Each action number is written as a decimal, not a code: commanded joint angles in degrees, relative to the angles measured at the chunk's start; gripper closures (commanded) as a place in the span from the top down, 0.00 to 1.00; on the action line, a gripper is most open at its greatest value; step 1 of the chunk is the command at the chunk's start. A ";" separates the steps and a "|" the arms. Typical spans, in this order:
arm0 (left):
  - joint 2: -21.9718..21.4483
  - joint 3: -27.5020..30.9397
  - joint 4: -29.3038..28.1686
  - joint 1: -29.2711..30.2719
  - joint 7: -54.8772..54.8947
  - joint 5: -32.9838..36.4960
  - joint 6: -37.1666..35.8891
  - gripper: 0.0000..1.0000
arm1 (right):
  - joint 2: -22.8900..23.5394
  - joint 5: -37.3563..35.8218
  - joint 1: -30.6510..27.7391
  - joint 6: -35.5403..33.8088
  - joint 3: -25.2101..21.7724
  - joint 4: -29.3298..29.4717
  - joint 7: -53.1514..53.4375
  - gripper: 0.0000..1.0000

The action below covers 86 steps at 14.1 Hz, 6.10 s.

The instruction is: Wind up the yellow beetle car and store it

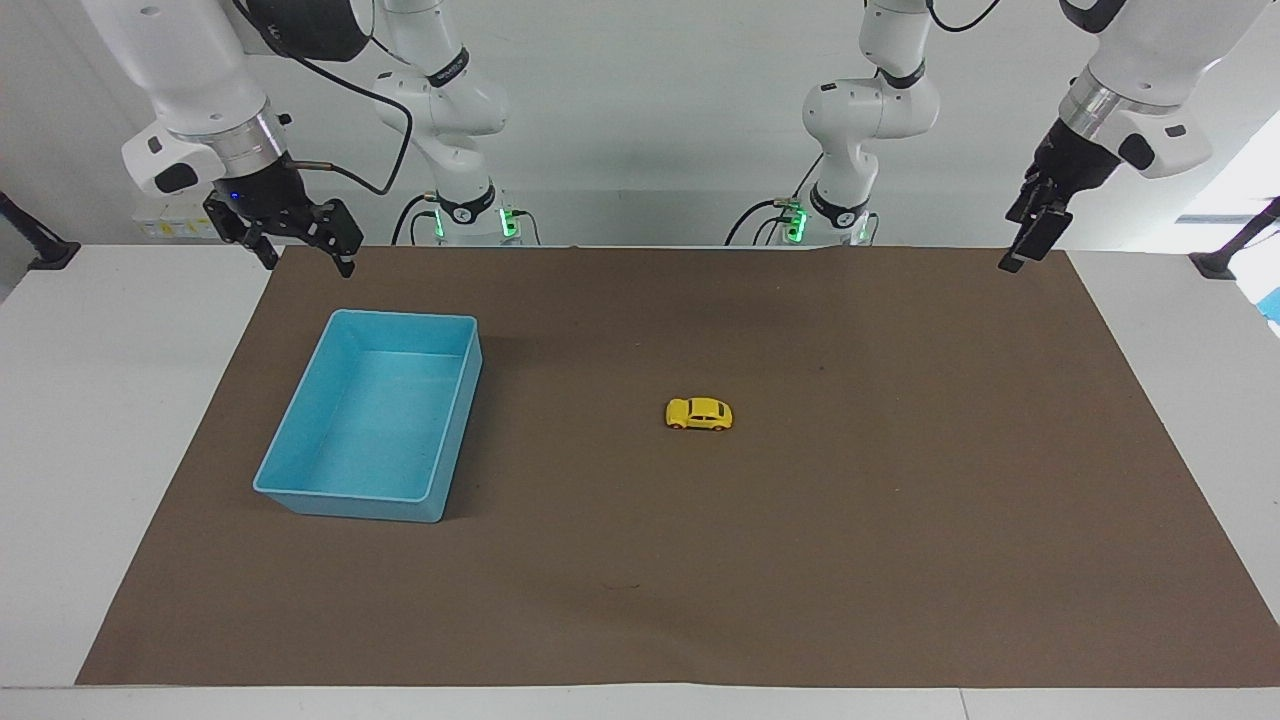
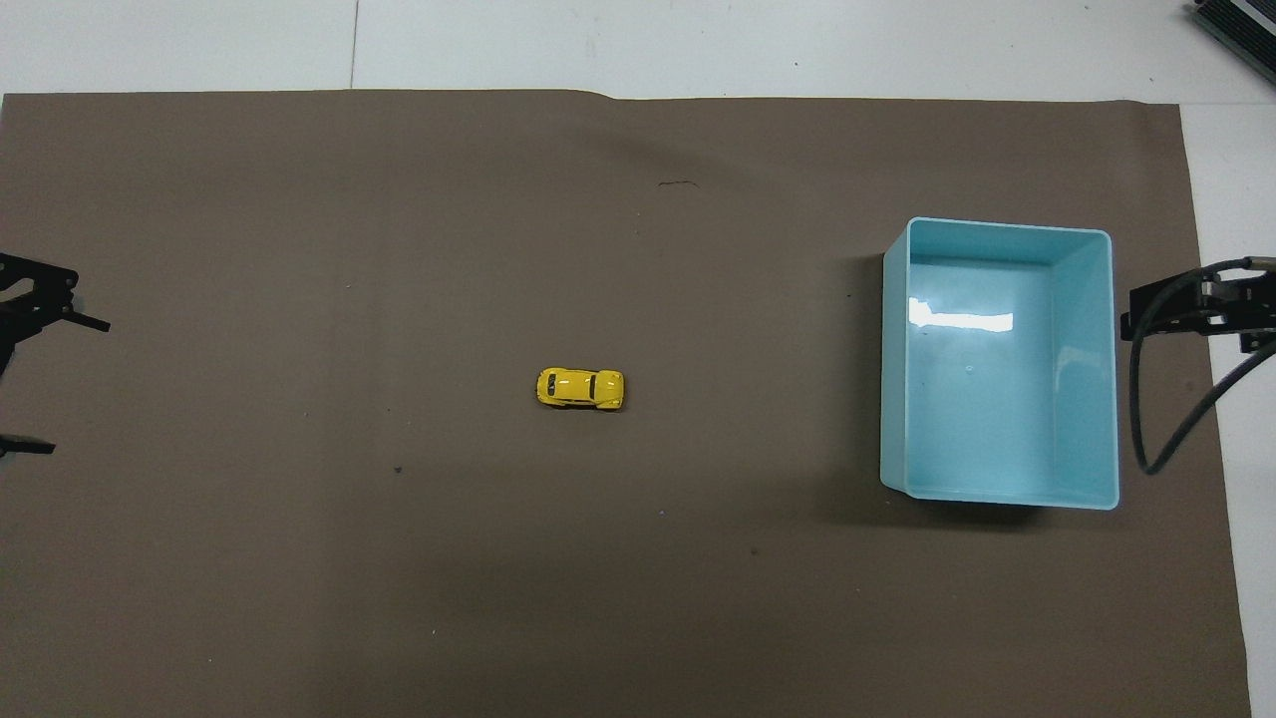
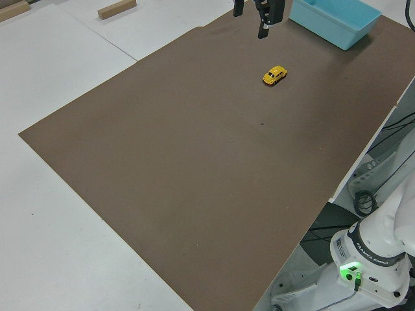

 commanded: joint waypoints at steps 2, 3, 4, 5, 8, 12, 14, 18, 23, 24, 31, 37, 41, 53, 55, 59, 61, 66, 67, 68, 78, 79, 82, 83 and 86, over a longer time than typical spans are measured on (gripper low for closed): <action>-2.57 -0.94 -6.41 -2.80 -9.28 -0.47 4.20 1.00 | -0.64 0.66 -0.18 -0.96 0.06 -0.14 -1.06 1.00; -2.48 -0.94 -7.55 -3.61 -12.54 -0.47 6.31 1.00 | -0.64 0.66 -0.18 -0.88 0.06 -0.14 -0.97 1.00; -2.13 -0.94 -8.69 -5.27 -14.74 -0.56 8.25 1.00 | -0.64 0.66 -0.18 -0.79 -0.03 -0.14 -0.97 1.00; -2.04 -0.94 -10.36 -7.37 -15.90 -0.56 9.92 1.00 | -0.64 0.66 -0.36 -0.88 -0.03 -0.14 -1.06 1.00; -2.13 -0.94 -15.01 -12.38 -21.69 -1.00 15.10 1.00 | -0.64 0.66 -0.45 -0.88 -0.03 -0.14 -1.06 1.00; -0.81 -1.03 -17.40 -16.35 -27.51 -1.08 22.14 1.00 | -0.64 0.66 -0.45 -0.96 -0.03 -0.14 -0.97 1.00; 0.85 -1.03 -17.49 -17.93 -29.26 -1.79 25.13 1.00 | -0.64 0.58 -0.45 -0.96 -0.03 -0.14 -1.06 1.00; 6.04 -0.94 -17.40 -22.51 -34.97 -1.79 32.78 1.00 | -0.64 0.58 -0.45 -0.96 -0.03 -0.14 -0.97 1.00; 14.29 -0.86 -17.23 -29.44 -41.12 -1.70 39.36 1.00 | -0.64 0.58 -0.45 -0.96 -0.03 -0.14 -1.06 1.00; 15.53 -0.94 -17.23 -30.24 -42.87 -1.79 40.43 1.00 | -0.64 0.58 -0.45 -0.88 -0.03 -0.14 -1.06 1.00; 23.69 -0.68 -16.09 -32.97 -52.02 0.40 47.73 1.00 | -0.64 0.58 -0.54 -0.96 -0.03 -0.14 -1.06 1.00; 29.07 -0.68 -11.52 -34.02 -59.50 6.91 46.94 1.00 | -0.64 0.58 -0.54 -0.96 -0.03 -0.14 -1.06 1.00; 29.07 -0.68 -11.95 -33.94 -59.50 7.00 47.47 1.00 | -0.64 0.58 -0.45 -0.88 -0.03 -0.14 -1.06 1.00; 28.99 -0.86 -13.71 -32.62 -53.54 7.00 47.91 0.00 | -0.64 0.58 -0.45 -0.79 -0.03 -0.14 -0.97 1.00; 28.98 -0.86 -14.24 -31.39 -52.83 7.00 47.91 0.00 | -0.64 0.66 -0.45 -0.88 0.06 -0.14 -1.06 1.00; 28.02 -0.68 -17.66 -28.24 -48.97 7.00 47.82 0.00 | -0.64 0.58 -0.45 -0.79 -0.03 -0.14 -0.97 1.00; 28.02 -0.68 -18.20 -25.60 -46.42 7.00 47.82 0.00 | -0.64 0.58 -0.45 -0.79 -0.03 -0.14 -0.97 1.00; 28.19 -0.50 -18.20 -22.43 -43.51 7.09 47.82 0.00 | -0.56 0.66 -0.54 -0.61 -0.03 -0.14 -0.97 1.00; 28.19 -0.50 -18.20 -22.34 -43.25 7.09 47.73 0.00 | -0.56 0.58 -0.45 -0.61 -0.03 -0.14 -0.89 1.00; 28.19 -0.50 -18.11 -22.33 -43.24 7.09 47.30 0.00 | -0.56 0.58 -0.45 -0.61 -0.03 -0.14 -0.80 1.00; 24.16 -0.86 -11.43 -23.04 -44.21 6.47 38.16 1.00 | -0.64 0.66 -0.45 -0.61 -0.03 -0.14 -0.97 1.00; 24.06 -0.77 -11.43 -23.04 -44.12 6.47 38.24 1.00 | -0.56 0.66 -0.45 -0.61 0.06 -0.14 -1.06 1.00; 24.24 -0.68 -11.08 -22.60 -43.51 6.82 39.12 1.00 | -0.64 0.58 -0.54 -1.06 -0.03 -0.14 -0.89 1.00; 24.41 -0.59 -10.73 -22.42 -43.42 7.09 39.29 1.00 | -0.64 0.58 -0.62 -0.88 -0.11 -0.14 -0.97 1.00; 25.21 -0.50 -8.97 -22.25 -43.24 9.01 42.44 1.00 | -0.73 0.66 -0.62 -0.53 -0.03 -0.58 -3.07 1.00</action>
